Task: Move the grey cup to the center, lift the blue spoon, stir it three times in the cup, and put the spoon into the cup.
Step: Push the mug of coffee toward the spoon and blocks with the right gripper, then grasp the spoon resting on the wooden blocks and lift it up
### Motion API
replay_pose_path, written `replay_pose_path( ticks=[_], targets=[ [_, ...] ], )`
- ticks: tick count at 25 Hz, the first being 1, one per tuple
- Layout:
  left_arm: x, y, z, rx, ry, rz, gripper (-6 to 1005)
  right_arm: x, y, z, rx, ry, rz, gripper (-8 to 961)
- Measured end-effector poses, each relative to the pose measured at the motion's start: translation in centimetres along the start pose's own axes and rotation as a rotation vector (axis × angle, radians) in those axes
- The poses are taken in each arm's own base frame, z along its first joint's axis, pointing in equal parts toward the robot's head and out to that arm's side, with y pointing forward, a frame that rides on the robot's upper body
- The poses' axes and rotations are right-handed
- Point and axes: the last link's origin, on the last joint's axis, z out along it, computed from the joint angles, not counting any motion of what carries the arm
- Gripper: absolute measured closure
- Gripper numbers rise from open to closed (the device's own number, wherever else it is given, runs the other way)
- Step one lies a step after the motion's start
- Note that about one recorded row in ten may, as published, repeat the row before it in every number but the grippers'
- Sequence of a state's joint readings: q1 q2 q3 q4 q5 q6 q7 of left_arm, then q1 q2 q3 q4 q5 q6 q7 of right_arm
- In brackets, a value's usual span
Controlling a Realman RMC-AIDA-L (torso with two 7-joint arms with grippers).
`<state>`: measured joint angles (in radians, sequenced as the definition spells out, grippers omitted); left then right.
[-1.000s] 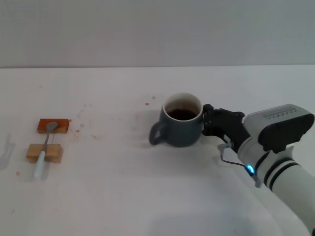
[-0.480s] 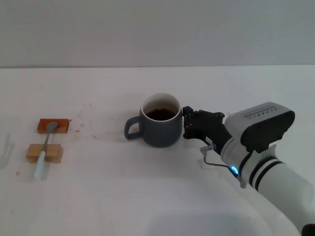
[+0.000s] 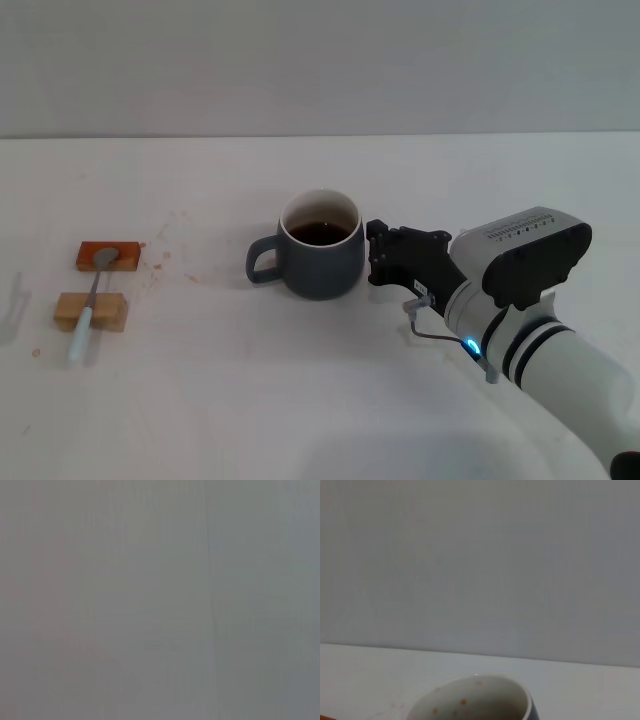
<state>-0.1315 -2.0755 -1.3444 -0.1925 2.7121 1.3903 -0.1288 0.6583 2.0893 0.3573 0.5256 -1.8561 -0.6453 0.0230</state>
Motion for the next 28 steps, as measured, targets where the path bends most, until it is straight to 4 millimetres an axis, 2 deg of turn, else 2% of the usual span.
replay_pose_path(
  ticks=[10, 15, 17, 18, 21, 22, 24, 25, 26, 28],
  targets=[
    [0.0, 0.1, -0.1, 0.0, -0.001, -0.002, 162, 0.0, 0.3, 0.1, -0.018, 0.003, -0.021, 954],
    [0.0, 0.1, -0.1, 0.0, -0.001, -0.002, 162, 0.2, -0.3, -0.2, 0.002, 0.0, -0.013, 954],
    [-0.1, 0.2, -0.2, -0.004, -0.003, -0.003, 161, 0.6, -1.5, -0.6, 0.043, 0.007, -0.008, 954],
    [-0.1, 0.3, -0.3, -0.013, -0.006, -0.003, 161, 0.6, -1.5, -0.6, 0.043, 0.007, -0.008, 954],
    [-0.2, 0.9, -1.0, -0.052, -0.008, -0.024, 161, 1.2, -3.6, -1.6, 0.118, -0.011, 0.005, 954],
    [-0.2, 1.1, -1.2, -0.062, -0.007, -0.031, 161, 1.4, -5.2, -2.8, 0.173, -0.058, 0.012, 954],
    [-0.2, 1.4, -1.7, -0.086, -0.008, -0.04, 161, 1.5, -5.9, -3.4, 0.199, -0.085, 0.015, 954],
    [-0.2, 1.4, -1.7, -0.086, -0.008, -0.04, 161, 1.5, -6.6, -4.2, 0.23, -0.118, 0.022, 954],
    [-0.3, 1.7, -2.6, -0.103, -0.013, -0.048, 161, 1.7, -7.9, -5.6, 0.292, -0.168, 0.038, 954],
    [-0.3, 2.0, -3.0, -0.117, -0.016, -0.054, 161, 1.8, -9.0, -6.8, 0.344, -0.205, 0.048, 954]
  ],
)
